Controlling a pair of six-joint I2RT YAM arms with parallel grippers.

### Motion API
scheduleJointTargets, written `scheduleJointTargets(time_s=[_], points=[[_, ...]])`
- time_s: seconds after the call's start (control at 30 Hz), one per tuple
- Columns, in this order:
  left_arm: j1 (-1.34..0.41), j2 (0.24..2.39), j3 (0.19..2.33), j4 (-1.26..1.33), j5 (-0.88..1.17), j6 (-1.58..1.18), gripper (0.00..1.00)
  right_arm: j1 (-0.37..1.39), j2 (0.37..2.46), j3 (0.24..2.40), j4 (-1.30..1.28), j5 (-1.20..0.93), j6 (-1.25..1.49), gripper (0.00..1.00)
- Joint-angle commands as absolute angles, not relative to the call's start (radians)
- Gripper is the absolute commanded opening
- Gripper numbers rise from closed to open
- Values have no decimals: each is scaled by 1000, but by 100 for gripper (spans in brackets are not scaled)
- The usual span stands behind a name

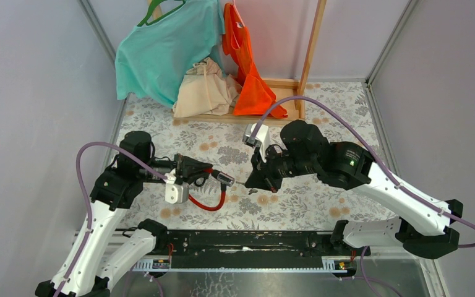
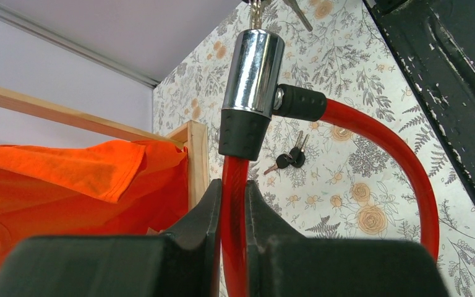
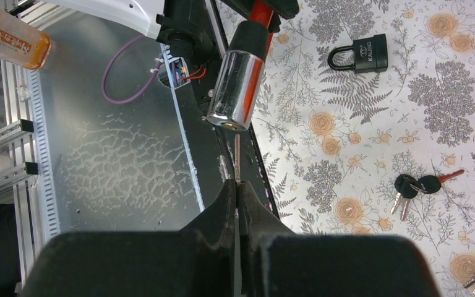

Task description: Unlock with the key

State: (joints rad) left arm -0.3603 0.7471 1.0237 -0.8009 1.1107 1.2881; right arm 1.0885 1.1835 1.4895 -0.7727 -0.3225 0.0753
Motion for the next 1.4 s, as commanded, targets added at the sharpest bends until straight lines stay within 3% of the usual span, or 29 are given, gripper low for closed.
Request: scheduleJointTargets(time_s=[0.0, 1.37], points=[[-367, 734, 1021, -725, 1113, 1267, 0, 1100, 1190, 1548, -723, -322, 61, 0], [-367, 723, 1032, -724, 1114, 1246, 0, 1102, 1198, 1533, -716, -240, 67, 0]])
